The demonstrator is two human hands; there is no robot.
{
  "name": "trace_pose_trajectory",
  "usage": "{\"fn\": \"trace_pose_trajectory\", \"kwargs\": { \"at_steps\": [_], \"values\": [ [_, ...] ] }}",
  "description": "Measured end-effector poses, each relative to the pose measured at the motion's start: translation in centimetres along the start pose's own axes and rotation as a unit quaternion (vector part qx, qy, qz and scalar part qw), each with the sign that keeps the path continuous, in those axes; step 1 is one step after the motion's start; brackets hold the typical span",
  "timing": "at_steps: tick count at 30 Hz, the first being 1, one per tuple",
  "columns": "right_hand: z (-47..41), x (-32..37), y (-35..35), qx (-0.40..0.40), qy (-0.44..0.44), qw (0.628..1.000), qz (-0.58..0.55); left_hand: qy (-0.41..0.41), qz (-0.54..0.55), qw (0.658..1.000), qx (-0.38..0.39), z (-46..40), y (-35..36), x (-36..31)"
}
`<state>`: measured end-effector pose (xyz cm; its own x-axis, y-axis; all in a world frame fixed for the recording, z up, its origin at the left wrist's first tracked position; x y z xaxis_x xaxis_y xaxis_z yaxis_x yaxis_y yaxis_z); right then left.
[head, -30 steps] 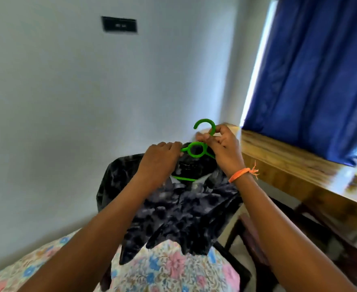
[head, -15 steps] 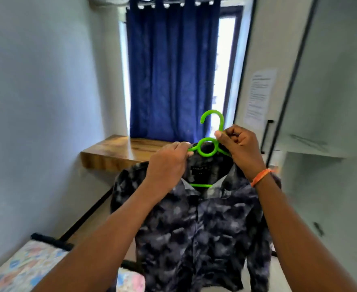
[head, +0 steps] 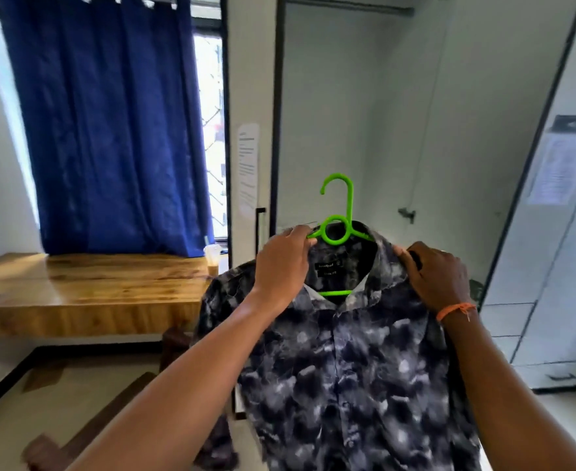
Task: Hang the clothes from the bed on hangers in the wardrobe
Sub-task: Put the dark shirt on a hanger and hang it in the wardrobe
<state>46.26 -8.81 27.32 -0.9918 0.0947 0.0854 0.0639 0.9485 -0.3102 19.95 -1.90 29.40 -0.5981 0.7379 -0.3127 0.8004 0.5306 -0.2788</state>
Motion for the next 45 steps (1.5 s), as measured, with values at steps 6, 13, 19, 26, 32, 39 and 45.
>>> {"fn": "trace_pose_trajectory", "kwargs": {
  "at_steps": [6, 13, 19, 26, 32, 39, 45],
  "values": [
    [-2.4, -8.0, 2.5, -0.009, 0.011, 0.998, 0.054, -0.003, 0.040, 0.999, 0.035, -4.5, 11.4, -1.1],
    [-7.6, -15.5, 8.8, 0.015, 0.017, 0.998, 0.065, 0.035, 0.069, 0.997, 0.001, -11.2, 24.2, -0.7],
    [-14.8, -20.0, 16.6, 0.003, 0.034, 0.994, 0.102, 0.055, 0.036, 0.997, -0.028, -20.5, 36.2, 1.8],
    [-26.1, -21.3, 25.7, -0.007, 0.019, 0.990, 0.143, -0.077, -0.028, 0.984, -0.156, -29.2, 45.5, 5.0],
    [-36.7, -25.4, 34.9, -0.044, -0.008, 0.987, 0.154, -0.138, -0.001, 0.975, -0.174, -36.3, 55.0, 7.4],
    [-50.3, -32.0, 42.3, -0.107, 0.025, 0.990, 0.086, -0.032, -0.014, 0.987, -0.157, -47.3, 65.4, 7.9],
    [-61.4, -35.4, 46.3, -0.166, 0.051, 0.982, 0.077, 0.006, 0.127, 0.992, -0.023, -57.3, 72.7, 8.3]
  ]
}}
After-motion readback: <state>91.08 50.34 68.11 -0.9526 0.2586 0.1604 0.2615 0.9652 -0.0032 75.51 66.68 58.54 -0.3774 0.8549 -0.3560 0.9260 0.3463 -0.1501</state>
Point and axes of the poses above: each hand's wrist, its own z-axis away from the middle knuckle, its own y-axis out of the palm, x = y × z, the point moved 3 cm from there along -z, towards the middle knuckle, and after that the axes turned 13 degrees about -x, right-handed, at the moved point
